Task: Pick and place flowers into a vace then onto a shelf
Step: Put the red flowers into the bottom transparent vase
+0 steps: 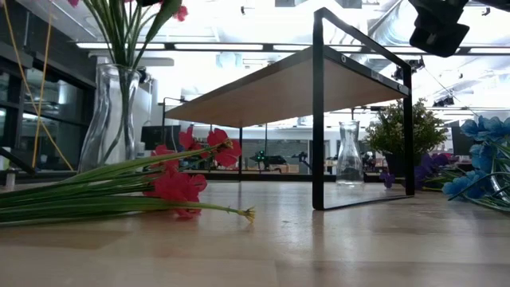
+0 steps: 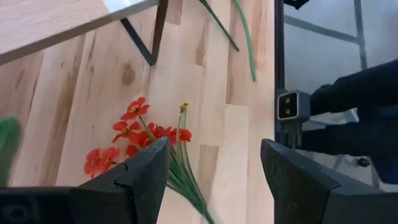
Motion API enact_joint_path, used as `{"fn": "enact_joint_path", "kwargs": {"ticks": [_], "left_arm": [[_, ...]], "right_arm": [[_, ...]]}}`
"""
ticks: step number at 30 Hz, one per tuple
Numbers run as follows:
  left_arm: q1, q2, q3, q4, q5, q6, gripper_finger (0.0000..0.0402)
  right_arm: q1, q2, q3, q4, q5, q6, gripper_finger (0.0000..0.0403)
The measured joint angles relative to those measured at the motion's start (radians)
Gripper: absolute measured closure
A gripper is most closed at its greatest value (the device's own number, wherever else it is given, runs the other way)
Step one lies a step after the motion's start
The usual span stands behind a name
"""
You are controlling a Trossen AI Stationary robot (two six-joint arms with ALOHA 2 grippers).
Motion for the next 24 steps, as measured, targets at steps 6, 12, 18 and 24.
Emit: {"fn": "enact_joint_path", "kwargs": {"ticks": [6, 12, 18, 24], "left_arm": [[-0.016, -0.005, 0.008, -0.020, -0.029, 0.030, 0.0119], [-0.021, -0.005, 0.050, -0.051, -0.099, 0.096, 0.0119], [-0.021, -0.005, 0.059, -0.058, -0.127, 0.115, 0.0119], [-0.030, -0.005, 0.059, -0.063, -0.116, 0.085, 0.0119]], "right_arm": [[0.000, 0.000, 0.000, 0.000, 0.016, 0.000, 0.0059], [0.000, 0.000, 0.000, 0.000, 0.023, 0.000, 0.0059], [0.000, 0.000, 0.000, 0.000, 0.024, 0.000, 0.0059], [0.000, 0.000, 0.000, 0.000, 0.026, 0.000, 0.0059]]}}
